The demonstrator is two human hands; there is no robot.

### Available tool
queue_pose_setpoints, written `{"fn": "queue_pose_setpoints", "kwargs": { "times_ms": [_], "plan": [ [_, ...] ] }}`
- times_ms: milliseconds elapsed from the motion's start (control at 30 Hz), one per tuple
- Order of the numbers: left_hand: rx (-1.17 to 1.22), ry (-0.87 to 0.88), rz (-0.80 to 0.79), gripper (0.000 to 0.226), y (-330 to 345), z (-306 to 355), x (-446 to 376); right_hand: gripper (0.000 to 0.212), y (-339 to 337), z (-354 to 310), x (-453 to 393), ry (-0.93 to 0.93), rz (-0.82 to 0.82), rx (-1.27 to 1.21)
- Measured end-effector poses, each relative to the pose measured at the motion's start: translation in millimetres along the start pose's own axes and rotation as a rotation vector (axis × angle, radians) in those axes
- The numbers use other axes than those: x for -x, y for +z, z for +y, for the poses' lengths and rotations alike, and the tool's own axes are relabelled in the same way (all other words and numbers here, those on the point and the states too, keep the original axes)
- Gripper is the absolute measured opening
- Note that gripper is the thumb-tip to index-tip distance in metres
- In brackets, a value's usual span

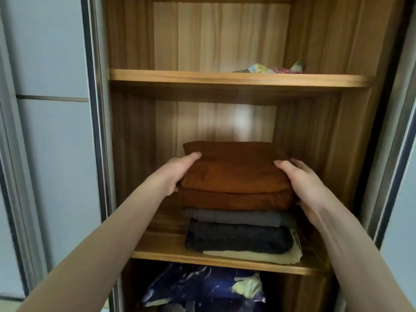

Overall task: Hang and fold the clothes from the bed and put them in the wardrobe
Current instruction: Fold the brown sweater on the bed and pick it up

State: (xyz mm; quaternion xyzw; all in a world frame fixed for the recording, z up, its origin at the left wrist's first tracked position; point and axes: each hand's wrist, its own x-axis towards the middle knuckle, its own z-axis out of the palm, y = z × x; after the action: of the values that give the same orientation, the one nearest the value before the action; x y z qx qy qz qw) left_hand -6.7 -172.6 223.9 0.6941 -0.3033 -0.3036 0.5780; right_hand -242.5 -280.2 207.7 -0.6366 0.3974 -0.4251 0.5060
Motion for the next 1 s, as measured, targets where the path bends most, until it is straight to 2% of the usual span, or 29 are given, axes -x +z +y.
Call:
{"fn": "queue_pose_setpoints", "kwargs": {
  "times_ms": [133,200,233,300,367,400,500,567,833,1000],
  "plan": [
    [-0.285,0.076,0.052,0.085,1,1,-20,0.078,-10,0,-1,-0.262,0.164,0.394],
    [-0.465,0.177,0.168,0.107,1,1,-30,0.069,-10,-11,-1,-0.457,0.132,0.576],
    [-0.521,0.272,0.230,0.109,0,2,-33,0.063,-8,-18,-3,-0.538,0.089,0.662],
    [-0.520,0.482,0.271,0.088,-2,8,-31,0.054,0,-29,-9,-0.588,0.003,0.772],
    [-0.501,0.618,0.216,0.066,-1,15,-23,0.054,8,-35,-16,-0.494,-0.091,0.835],
    [-0.516,0.641,0.157,0.063,1,18,-18,0.057,10,-35,-20,-0.425,-0.128,0.858],
    [-0.724,0.614,-0.044,0.076,14,17,-10,0.064,10,-28,-32,-0.330,-0.152,0.852],
    [-0.833,0.558,-0.113,0.082,21,12,-12,0.065,7,-22,-39,-0.305,-0.143,0.835],
    [-0.936,0.473,-0.161,0.082,29,1,-28,0.063,7,-4,-53,-0.210,-0.149,0.833],
    [-0.919,0.466,-0.151,0.082,29,-9,-28,0.063,6,0,-51,-0.203,-0.182,0.852]
  ]
}}
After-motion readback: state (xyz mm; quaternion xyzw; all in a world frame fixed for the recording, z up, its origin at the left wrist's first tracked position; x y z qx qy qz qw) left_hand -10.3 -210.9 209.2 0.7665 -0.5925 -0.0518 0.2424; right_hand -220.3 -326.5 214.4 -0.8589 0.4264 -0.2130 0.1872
